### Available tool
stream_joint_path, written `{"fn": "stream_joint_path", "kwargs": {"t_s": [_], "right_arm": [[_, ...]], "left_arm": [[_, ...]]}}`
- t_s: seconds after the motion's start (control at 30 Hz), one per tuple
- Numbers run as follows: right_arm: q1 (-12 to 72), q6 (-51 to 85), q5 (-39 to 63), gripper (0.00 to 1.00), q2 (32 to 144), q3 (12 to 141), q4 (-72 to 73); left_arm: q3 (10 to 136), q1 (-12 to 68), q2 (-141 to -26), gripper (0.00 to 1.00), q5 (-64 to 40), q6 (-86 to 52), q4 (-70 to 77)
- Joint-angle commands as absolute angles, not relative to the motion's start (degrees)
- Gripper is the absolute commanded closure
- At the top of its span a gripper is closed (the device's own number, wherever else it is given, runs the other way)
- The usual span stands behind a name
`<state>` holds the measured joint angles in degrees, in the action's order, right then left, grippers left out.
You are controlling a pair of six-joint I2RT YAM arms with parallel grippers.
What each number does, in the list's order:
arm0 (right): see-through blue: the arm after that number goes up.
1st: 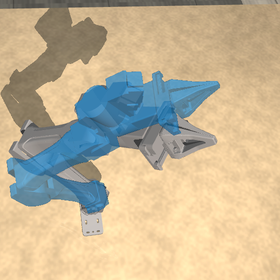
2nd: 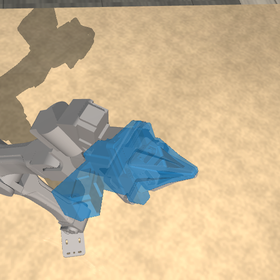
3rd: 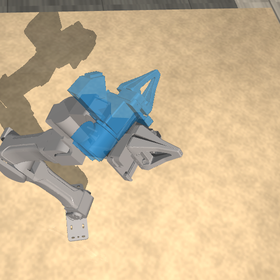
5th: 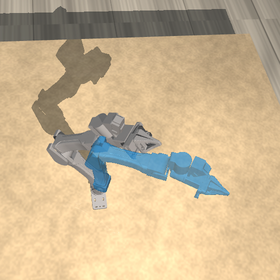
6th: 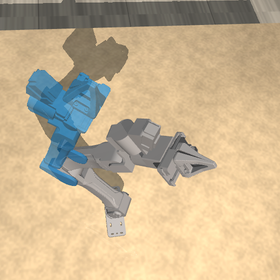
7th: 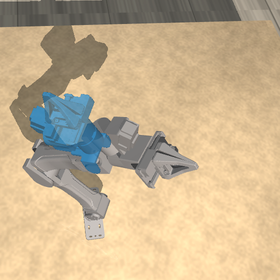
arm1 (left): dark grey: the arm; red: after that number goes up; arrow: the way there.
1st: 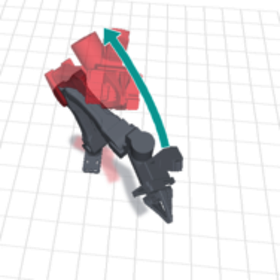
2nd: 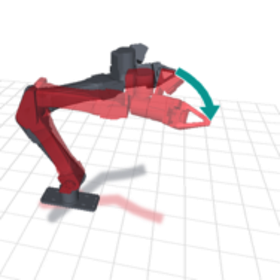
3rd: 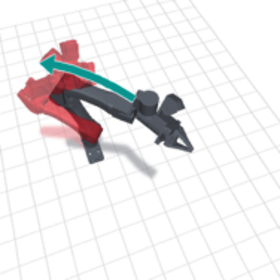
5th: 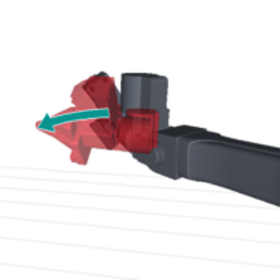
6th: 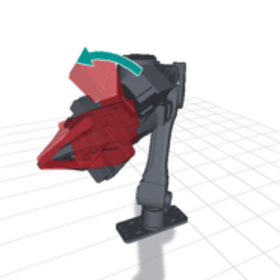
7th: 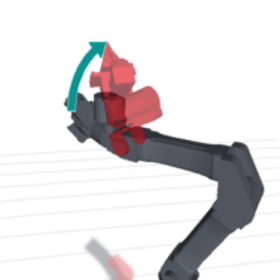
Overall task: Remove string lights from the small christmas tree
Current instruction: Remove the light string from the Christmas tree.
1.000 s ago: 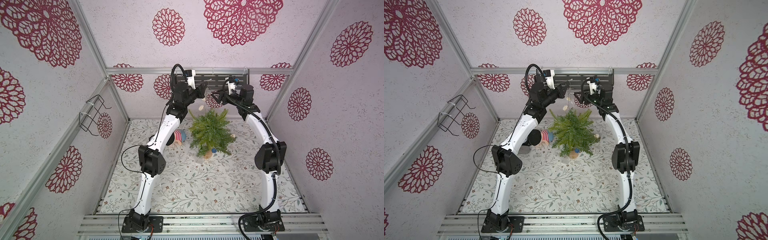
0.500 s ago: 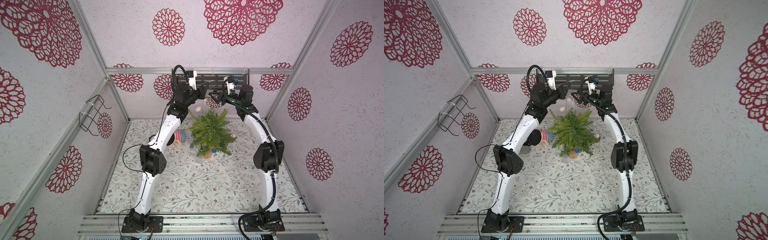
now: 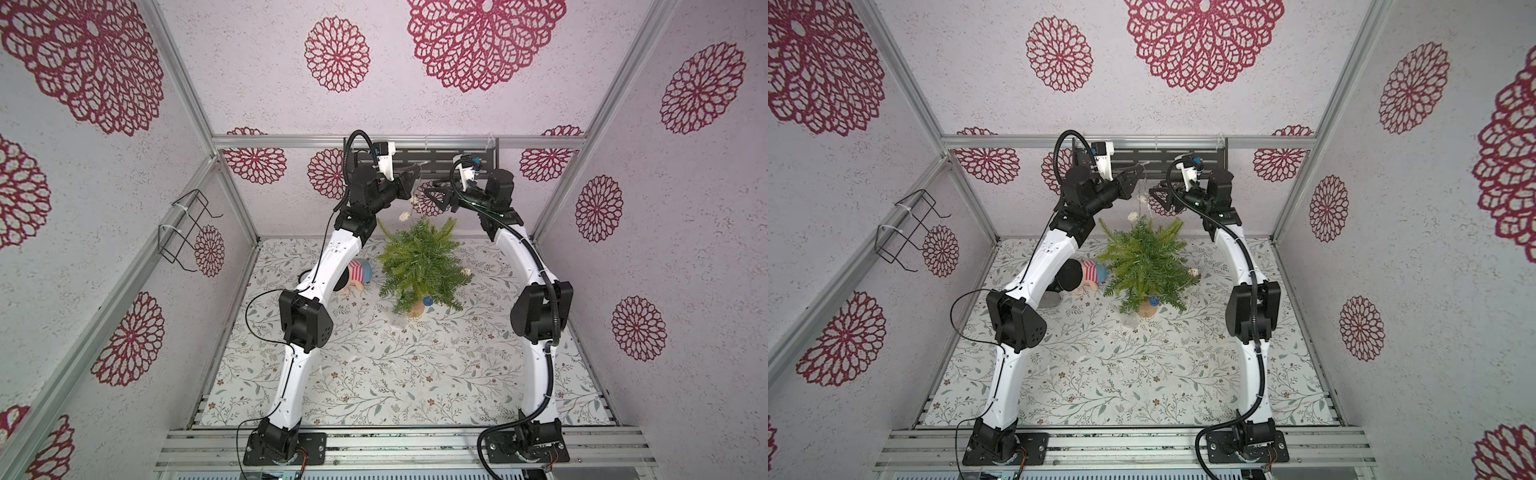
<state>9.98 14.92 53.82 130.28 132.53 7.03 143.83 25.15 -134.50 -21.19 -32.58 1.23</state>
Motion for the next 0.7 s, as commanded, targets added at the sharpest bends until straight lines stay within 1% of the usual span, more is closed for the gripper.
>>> {"fn": "stream_joint_path", "kwargs": {"t_s": [0.0,0.2,0.4,0.47,0.6,0.67], "right_arm": [[9.8,13.4,54.6,0.24,128.7,134.8,7.8],[9.8,10.5,54.6,0.25,129.9,134.8,4.4],[9.7,9.8,59.0,0.24,129.8,133.8,2.6],[9.4,8.7,60.3,0.26,129.1,133.0,1.6],[8.2,9.0,59.7,0.24,125.1,125.6,6.3],[7.9,7.6,59.3,0.21,124.2,124.8,5.4]], "left_arm": [[143.7,25.5,-133.2,1.00,-23.2,-31.6,1.7],[143.9,25.5,-133.0,1.00,-24.1,-31.8,2.1],[144.2,25.4,-133.1,1.00,-23.1,-31.7,1.7],[144.4,25.4,-133.1,1.00,-22.8,-31.5,1.3],[144.8,25.4,-133.2,1.00,-22.4,-30.8,0.2],[144.9,25.4,-133.3,1.00,-23.1,-30.8,0.6]]}}
